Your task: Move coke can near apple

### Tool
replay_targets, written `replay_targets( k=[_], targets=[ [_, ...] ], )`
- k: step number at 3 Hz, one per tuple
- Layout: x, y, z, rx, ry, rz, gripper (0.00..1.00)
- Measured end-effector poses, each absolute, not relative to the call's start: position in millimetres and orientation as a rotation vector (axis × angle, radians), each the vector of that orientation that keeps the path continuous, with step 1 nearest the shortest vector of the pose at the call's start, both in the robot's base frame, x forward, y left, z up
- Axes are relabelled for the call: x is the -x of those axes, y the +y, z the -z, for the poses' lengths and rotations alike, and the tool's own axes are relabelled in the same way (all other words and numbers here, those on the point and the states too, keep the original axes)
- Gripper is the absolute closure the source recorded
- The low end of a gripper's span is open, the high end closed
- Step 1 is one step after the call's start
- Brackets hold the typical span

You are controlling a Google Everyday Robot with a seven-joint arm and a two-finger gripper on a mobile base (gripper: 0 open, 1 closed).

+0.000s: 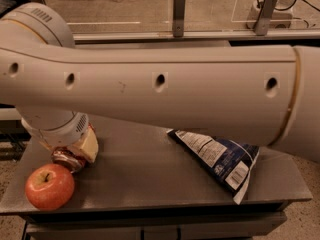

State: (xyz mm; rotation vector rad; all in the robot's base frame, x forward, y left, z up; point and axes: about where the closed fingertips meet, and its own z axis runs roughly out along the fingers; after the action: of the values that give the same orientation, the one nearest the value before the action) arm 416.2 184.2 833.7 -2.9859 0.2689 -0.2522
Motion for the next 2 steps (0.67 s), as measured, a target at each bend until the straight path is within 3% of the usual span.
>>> replay_targets(
  k=[1, 2],
  targets=[
    [-415.6, 184.4, -834.9, 2.984, 0.267, 0.257, 0.12],
    [-415.1, 184.5, -836.0, 2.983, 0.266, 0.261, 0.00]
  ],
)
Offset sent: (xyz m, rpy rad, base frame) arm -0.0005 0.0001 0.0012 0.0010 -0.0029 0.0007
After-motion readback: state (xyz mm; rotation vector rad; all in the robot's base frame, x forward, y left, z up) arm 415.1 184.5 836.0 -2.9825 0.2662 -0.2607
